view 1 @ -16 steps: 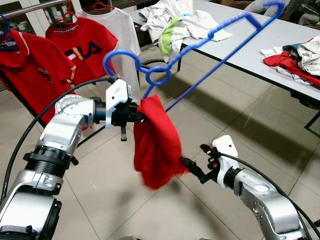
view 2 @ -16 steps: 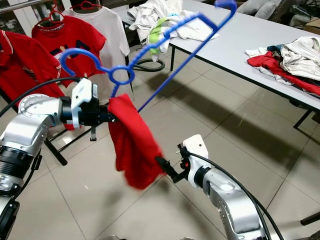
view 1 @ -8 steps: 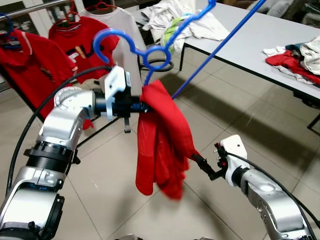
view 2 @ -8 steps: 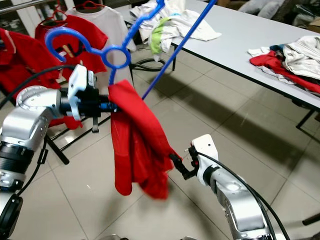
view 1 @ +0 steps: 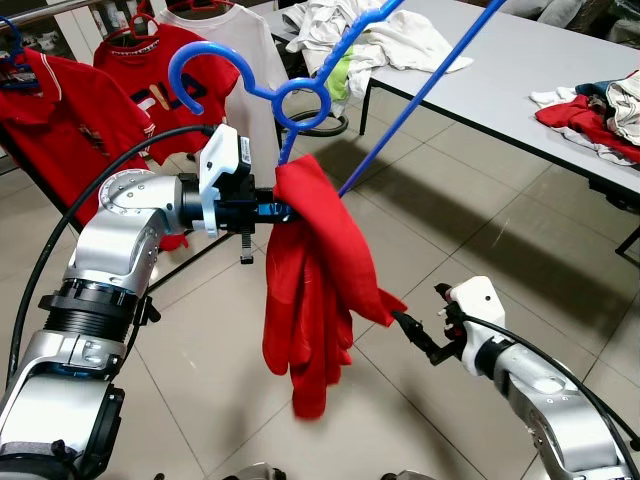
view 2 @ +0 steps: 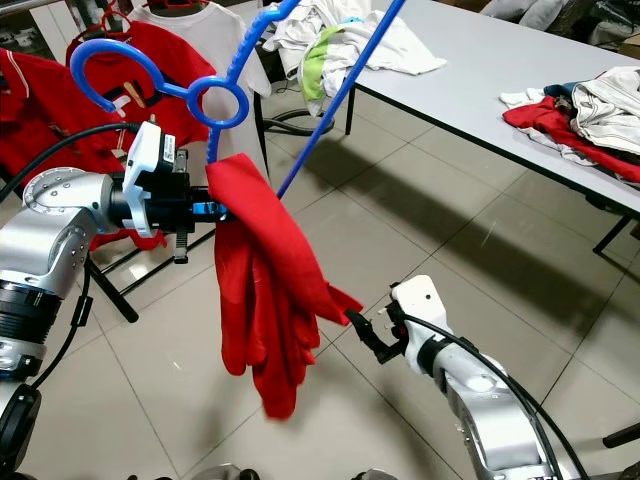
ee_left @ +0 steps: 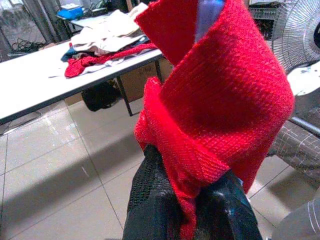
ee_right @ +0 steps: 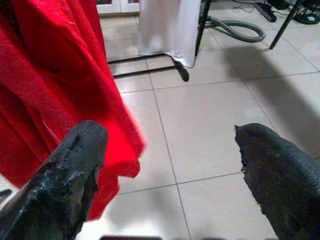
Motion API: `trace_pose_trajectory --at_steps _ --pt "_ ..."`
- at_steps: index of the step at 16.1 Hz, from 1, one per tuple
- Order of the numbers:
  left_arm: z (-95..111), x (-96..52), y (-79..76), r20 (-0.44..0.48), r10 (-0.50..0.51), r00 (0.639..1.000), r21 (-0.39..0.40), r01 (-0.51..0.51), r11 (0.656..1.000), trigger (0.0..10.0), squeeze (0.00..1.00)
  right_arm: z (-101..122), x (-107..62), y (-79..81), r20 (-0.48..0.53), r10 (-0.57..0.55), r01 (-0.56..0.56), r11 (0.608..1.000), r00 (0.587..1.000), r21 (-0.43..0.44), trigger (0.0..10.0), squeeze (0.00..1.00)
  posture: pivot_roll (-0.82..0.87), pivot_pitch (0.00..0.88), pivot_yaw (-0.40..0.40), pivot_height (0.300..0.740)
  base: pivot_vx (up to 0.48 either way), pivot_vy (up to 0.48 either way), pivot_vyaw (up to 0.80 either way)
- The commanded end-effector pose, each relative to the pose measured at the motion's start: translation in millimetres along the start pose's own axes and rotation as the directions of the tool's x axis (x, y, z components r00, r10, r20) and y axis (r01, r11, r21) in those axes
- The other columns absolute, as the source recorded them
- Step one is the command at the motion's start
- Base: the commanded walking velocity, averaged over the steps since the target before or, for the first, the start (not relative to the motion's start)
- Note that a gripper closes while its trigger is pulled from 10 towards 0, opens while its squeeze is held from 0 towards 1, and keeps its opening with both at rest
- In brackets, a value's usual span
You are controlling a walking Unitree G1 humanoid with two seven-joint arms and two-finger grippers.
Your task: Hang hanger
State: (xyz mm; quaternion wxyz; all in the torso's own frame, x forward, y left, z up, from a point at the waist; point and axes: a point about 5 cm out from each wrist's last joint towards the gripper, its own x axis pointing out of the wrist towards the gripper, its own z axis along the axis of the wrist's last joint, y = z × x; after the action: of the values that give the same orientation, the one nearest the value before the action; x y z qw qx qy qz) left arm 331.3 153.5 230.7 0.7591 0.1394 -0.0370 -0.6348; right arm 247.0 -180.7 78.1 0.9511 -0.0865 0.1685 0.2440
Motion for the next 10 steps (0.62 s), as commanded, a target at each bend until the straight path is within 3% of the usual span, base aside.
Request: trace_pose_trajectory --at_steps 1,3,4,10 --pt "14.7 -2.8 4.1 0.024 -0.006 1.0 0.045 0.005 0.999 0.0 0.0 2.5 -1.9 -7.8 0.017 -0.009 0.009 1.0 1.0 -0.012 10.0 0.0 -0.05 0.088 0.067 0.74 0.0 0.0 0.0" --pt "14.9 -3.1 3.9 0.025 -0.009 1.0 0.044 0.008 0.999 0.0 0.0 1.2 -1.3 -8.2 0.023 0.014 -0.013 1.0 1.0 -0.024 10.0 0.0 -0.05 0.088 0.067 0.74 0.0 0.0 0.0" --pt "16.1 -2.7 4.5 0.027 -0.01 1.0 0.045 0.009 0.999 0.0 0.0 -0.1 1.5 -3.4 0.038 0.072 -0.071 0.997 0.997 -0.031 10.0 0.0 -0.04 0.091 0.069 0.74 0.0 0.0 0.0" --pt "20.7 -0.2 5.2 0.035 -0.021 0.999 0.05 0.019 0.999 0.0 0.0 -1.5 15.3 11.9 0.084 0.155 -0.153 0.988 0.984 -0.029 10.0 0.0 -0.03 0.093 0.069 0.74 0.0 0.0 0.0"
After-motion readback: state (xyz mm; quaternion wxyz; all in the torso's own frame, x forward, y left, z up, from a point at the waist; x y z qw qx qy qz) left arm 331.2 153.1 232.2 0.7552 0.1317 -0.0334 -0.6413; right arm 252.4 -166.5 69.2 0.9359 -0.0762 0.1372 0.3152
